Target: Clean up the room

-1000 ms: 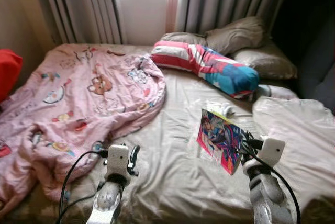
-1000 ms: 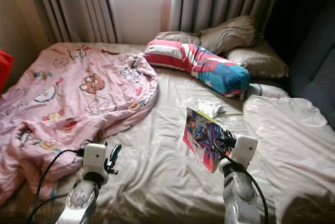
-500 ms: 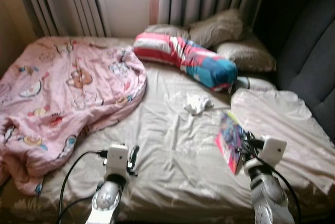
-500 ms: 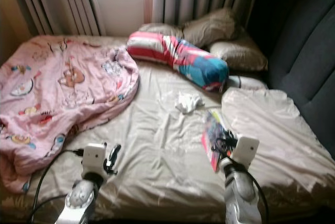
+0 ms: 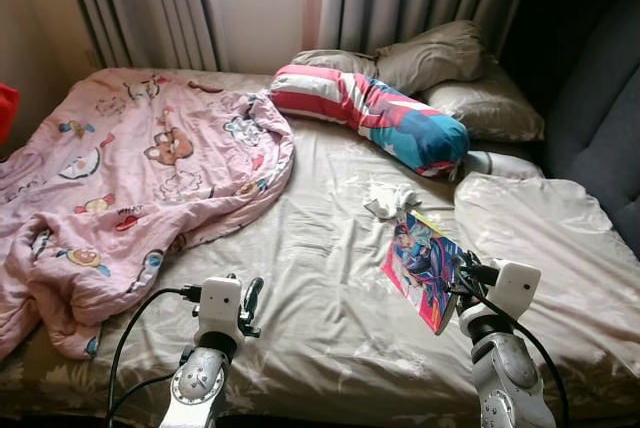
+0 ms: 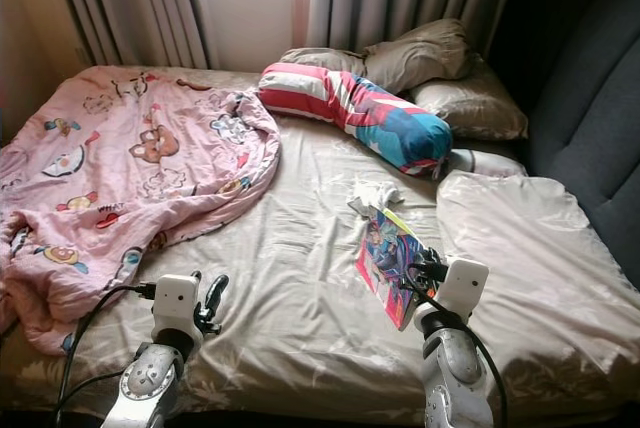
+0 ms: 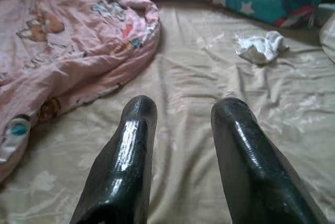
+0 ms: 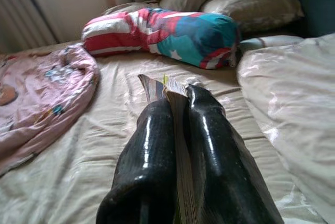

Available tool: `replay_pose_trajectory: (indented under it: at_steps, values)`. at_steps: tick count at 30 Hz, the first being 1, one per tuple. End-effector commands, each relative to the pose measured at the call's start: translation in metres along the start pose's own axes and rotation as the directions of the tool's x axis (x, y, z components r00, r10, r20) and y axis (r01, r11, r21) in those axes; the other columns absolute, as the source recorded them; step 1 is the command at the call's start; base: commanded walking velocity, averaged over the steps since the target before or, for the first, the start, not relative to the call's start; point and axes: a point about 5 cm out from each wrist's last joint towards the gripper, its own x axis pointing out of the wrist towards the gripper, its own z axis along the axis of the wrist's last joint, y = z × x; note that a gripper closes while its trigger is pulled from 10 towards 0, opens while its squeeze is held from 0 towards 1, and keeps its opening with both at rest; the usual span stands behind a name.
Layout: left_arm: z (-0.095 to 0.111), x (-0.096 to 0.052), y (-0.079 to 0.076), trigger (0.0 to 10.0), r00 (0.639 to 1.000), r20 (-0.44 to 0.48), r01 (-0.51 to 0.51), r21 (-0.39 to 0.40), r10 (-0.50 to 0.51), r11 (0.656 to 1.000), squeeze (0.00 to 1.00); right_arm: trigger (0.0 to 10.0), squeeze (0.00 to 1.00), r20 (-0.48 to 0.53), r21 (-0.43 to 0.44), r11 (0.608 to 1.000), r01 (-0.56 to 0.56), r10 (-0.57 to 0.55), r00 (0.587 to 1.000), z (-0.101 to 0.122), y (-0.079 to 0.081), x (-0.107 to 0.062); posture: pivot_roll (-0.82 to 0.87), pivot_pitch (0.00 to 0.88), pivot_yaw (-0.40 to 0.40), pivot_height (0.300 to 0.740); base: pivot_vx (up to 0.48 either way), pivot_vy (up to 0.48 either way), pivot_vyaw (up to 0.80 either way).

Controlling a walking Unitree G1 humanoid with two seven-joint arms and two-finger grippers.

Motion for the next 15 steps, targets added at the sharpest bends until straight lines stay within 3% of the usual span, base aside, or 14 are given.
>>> replay_pose_trajectory:
  at_steps: [1, 3, 15]
  values:
    - [0.0040, 0.0008, -0.0020, 10.0, 1.000, 0.016, 0.006, -0.016, -0.006, 1.000, 0.00, 10.0, 0.00, 0.030, 0.004, 1.000, 0.018, -0.018, 0.999, 0.0065, -0.0045, 0.0013, -0.06, 0.160, -0.061, 0.740, 0.000, 0.000, -0.80]
    - [0.0042, 0.0008, -0.0022, 10.0, 1.000, 0.018, 0.008, -0.018, -0.008, 1.000, 0.00, 10.0, 0.00, 0.032, 0.004, 1.000, 0.017, -0.017, 0.999, 0.0069, -0.0038, 0.0018, -0.06, 0.161, -0.061, 0.740, 0.000, 0.000, -0.66]
    - [0.0041, 0.0002, -0.0049, 10.0, 1.000, 0.017, 0.022, -0.014, -0.021, 1.000, 0.00, 10.0, 0.00, 0.041, -0.007, 1.000, 0.012, -0.012, 0.999, 0.0080, -0.0021, 0.0020, -0.06, 0.162, -0.061, 0.740, 0.040, 0.000, 0.00]
